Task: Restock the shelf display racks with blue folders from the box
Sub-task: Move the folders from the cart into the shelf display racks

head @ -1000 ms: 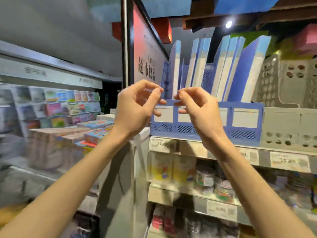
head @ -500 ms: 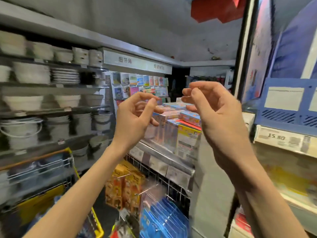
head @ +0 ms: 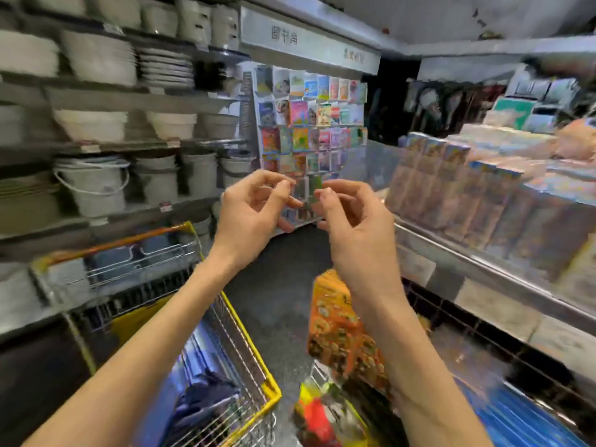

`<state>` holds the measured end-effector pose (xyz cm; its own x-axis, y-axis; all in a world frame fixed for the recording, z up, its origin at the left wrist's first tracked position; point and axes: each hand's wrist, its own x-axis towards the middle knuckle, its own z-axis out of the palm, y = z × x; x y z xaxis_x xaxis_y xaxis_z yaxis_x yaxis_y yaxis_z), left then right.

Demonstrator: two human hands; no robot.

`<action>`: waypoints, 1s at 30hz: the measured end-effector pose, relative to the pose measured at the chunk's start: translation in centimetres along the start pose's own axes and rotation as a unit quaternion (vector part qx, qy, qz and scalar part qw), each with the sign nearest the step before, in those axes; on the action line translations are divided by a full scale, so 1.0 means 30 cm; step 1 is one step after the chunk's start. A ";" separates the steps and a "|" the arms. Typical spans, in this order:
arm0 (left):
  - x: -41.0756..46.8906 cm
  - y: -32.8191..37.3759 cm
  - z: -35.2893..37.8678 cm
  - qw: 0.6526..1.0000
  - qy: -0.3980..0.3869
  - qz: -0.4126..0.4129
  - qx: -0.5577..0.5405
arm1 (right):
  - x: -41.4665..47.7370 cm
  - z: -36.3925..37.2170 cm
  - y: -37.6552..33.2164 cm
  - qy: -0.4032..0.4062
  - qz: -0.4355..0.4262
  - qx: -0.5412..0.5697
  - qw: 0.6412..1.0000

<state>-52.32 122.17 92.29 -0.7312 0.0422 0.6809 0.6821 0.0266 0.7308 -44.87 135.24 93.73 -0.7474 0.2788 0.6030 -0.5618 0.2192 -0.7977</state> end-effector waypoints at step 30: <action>-0.522 -1.387 -0.855 0.782 0.010 -0.582 0.225 | -0.440 1.078 1.511 -0.243 0.515 -0.109 0.815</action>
<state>-69.58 94.78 52.46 -0.8569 -0.2874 -0.4280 -0.5124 0.3832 0.7685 -71.93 111.25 49.38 -0.8650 0.0284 -0.5009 0.4882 0.2783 -0.8272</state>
